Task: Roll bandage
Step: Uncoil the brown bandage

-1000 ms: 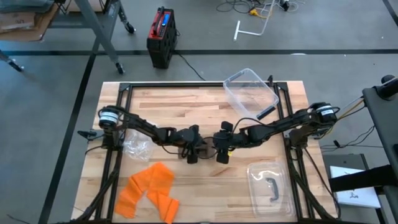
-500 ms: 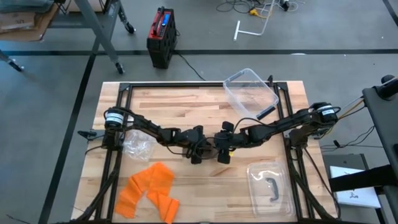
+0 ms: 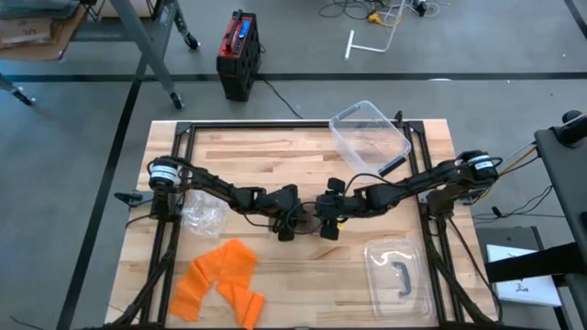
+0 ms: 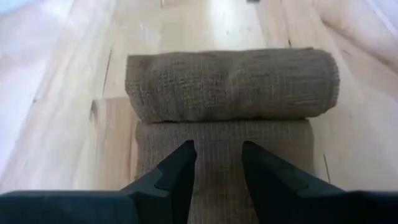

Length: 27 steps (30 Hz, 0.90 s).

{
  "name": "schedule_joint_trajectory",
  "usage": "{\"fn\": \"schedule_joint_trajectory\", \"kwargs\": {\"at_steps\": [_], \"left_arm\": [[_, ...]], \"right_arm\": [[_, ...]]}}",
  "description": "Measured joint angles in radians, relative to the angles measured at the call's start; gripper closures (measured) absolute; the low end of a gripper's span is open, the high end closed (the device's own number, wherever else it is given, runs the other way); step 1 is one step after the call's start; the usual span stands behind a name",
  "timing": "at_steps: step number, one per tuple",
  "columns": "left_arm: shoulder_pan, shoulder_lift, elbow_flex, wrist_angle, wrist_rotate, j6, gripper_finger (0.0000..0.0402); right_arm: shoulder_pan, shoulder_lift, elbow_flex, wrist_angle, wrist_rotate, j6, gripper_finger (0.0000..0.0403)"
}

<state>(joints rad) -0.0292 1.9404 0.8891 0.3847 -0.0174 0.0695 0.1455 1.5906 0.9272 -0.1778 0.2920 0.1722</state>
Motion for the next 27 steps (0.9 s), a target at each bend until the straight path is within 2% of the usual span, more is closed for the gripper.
{"fn": "schedule_joint_trajectory", "kwargs": {"at_steps": [6, 17, 23, 27], "left_arm": [[0.000, -0.008, 0.024, 0.005, 0.000, 0.014, 0.0274], [0.017, 0.065, 0.034, 0.032, 0.007, 0.030, 0.0274], [0.017, 0.070, 0.035, 0.031, 0.006, 0.030, 0.0274], [0.017, 0.071, 0.026, 0.035, 0.006, 0.025, 0.0274]], "right_arm": [[0.000, 0.000, 0.000, 0.003, 0.000, 0.002, 0.0220], [-0.002, 0.002, 0.000, 0.045, -0.003, 0.010, 0.0220], [-0.022, 0.089, 0.001, 0.130, -0.009, 0.001, 0.0220], [-0.034, 0.170, 0.019, 0.124, -0.025, 0.019, 0.0220]]}}
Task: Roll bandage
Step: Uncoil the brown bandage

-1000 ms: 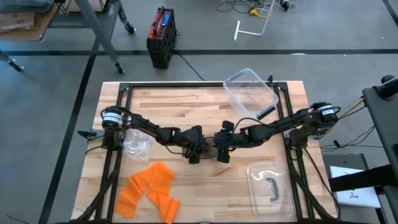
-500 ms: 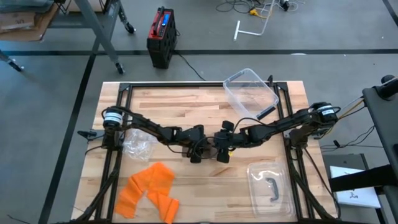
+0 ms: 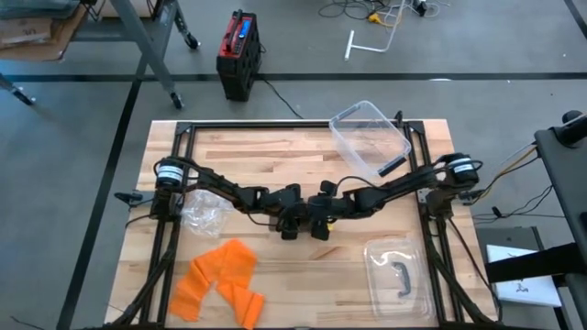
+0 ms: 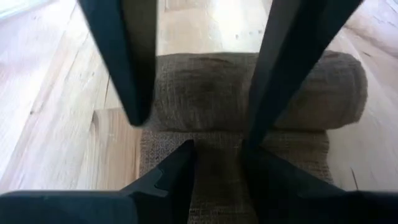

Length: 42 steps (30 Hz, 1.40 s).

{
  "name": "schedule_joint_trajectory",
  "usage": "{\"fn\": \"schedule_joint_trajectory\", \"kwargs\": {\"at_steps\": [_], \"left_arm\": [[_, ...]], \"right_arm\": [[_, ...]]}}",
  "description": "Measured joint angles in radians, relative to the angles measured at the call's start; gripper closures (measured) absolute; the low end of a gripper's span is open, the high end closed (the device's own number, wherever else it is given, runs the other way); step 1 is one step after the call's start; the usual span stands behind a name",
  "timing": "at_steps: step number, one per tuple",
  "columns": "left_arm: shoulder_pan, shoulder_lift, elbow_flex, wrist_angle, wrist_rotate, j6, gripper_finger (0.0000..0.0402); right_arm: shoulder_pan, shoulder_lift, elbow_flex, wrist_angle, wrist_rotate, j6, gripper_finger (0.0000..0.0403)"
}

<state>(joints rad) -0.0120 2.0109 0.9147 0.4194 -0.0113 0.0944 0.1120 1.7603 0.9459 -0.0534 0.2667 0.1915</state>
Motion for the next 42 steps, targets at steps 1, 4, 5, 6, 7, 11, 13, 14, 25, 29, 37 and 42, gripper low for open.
{"fn": "schedule_joint_trajectory", "kwargs": {"at_steps": [1, 4, 5, 6, 7, 11, 13, 14, 25, 29, 37, 42], "left_arm": [[0.000, 0.000, -0.006, 0.000, 0.000, 0.000, 0.0274], [0.001, -0.002, -0.028, 0.010, 0.000, -0.006, 0.0274], [0.001, -0.002, -0.038, 0.012, 0.000, -0.009, 0.0274], [0.001, -0.003, -0.049, 0.018, -0.001, -0.009, 0.0274], [0.001, -0.003, -0.061, 0.027, -0.001, -0.011, 0.0274], [0.001, -0.004, -0.107, 0.074, -0.003, -0.035, 0.0274], [0.001, -0.005, -0.139, 0.119, -0.004, -0.054, 0.0274], [0.001, -0.005, -0.156, 0.143, -0.005, -0.064, 0.0274], [0.001, -0.005, -0.211, 0.246, -0.006, -0.081, 0.0274], [0.001, -0.003, -0.182, 0.234, 0.002, -0.082, 0.0274], [0.001, -0.011, -0.068, 0.138, 0.012, -0.040, 0.0274], [0.001, -0.011, 0.013, 0.063, 0.012, 0.010, 0.0274]], "right_arm": [[-0.002, 0.014, 0.007, -0.004, -0.015, 0.003, 0.0220], [-0.002, 0.038, 0.034, -0.076, -0.040, 0.023, 0.0220], [-0.001, 0.041, 0.043, -0.103, -0.038, 0.027, 0.0220], [-0.001, 0.041, 0.048, -0.133, -0.040, 0.034, 0.0220], [-0.001, 0.039, 0.050, -0.163, -0.044, 0.042, 0.0220], [0.001, 0.016, 0.053, -0.302, -0.075, 0.065, 0.0220], [0.005, -0.005, 0.052, -0.371, -0.090, 0.078, 0.0220], [0.008, -0.015, 0.050, -0.399, -0.096, 0.078, 0.0220], [0.019, -0.103, -0.003, -0.412, -0.084, 0.068, 0.0220], [0.018, -0.082, -0.007, -0.319, -0.075, 0.053, 0.0220], [0.019, -0.056, -0.006, -0.276, -0.058, 0.052, 0.0220], [0.019, -0.056, -0.006, -0.277, -0.057, 0.055, 0.0220]]}}
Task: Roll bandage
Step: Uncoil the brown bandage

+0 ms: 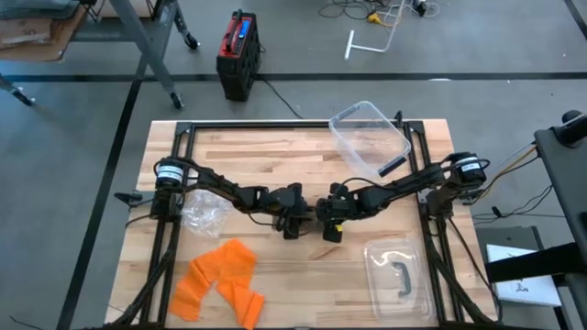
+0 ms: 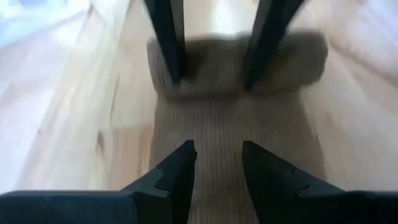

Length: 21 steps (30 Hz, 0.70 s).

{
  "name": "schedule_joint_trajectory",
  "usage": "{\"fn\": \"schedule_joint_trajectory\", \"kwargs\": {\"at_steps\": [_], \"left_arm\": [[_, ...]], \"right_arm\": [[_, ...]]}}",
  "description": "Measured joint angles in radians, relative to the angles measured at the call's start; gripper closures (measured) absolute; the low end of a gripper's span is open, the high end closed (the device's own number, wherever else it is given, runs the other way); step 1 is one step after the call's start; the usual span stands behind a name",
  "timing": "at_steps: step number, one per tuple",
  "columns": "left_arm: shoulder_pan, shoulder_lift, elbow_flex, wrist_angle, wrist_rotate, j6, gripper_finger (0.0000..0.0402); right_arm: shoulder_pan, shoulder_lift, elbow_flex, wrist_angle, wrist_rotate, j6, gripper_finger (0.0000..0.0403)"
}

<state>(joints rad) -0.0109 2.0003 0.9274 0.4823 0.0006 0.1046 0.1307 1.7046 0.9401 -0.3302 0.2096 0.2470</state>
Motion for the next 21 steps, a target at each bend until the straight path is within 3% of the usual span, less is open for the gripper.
{"fn": "schedule_joint_trajectory", "kwargs": {"at_steps": [11, 21], "left_arm": [[0.001, 0.015, 0.040, 0.020, 0.001, 0.013, 0.0274], [0.001, 0.147, 0.116, 0.085, 0.026, 0.010, 0.0274]], "right_arm": [[0.000, 0.000, 0.000, 0.000, 0.001, 0.003, 0.0220], [0.000, 0.000, 0.000, 0.010, 0.002, 0.004, 0.0220]]}}
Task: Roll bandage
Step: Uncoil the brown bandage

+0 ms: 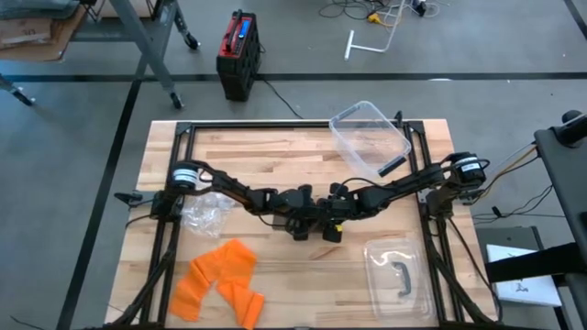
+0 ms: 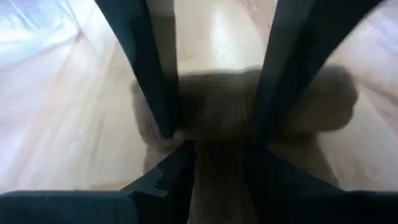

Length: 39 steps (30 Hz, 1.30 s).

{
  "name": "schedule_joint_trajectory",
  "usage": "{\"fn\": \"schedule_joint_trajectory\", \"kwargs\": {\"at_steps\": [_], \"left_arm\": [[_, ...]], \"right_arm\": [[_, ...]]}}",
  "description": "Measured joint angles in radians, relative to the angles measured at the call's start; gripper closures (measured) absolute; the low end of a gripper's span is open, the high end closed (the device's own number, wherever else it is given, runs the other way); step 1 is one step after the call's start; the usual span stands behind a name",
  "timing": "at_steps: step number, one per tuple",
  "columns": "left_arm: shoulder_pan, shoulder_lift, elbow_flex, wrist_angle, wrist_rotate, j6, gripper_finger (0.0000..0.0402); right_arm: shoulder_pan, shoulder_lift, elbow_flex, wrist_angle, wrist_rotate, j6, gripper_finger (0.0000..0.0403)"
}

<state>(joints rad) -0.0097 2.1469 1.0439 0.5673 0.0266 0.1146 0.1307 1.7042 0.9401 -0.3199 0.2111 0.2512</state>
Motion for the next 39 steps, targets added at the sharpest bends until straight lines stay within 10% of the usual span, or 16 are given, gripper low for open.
{"fn": "schedule_joint_trajectory", "kwargs": {"at_steps": [21, 39], "left_arm": [[-0.001, 0.026, -0.128, 0.102, 0.026, -0.056, 0.0274], [-0.004, -0.042, -0.072, 0.045, 0.042, -0.052, 0.0274]], "right_arm": [[0.062, -0.114, -0.019, -0.374, 0.001, 0.059, 0.0220], [0.061, -0.115, -0.062, -0.133, 0.051, 0.078, 0.0220]]}}
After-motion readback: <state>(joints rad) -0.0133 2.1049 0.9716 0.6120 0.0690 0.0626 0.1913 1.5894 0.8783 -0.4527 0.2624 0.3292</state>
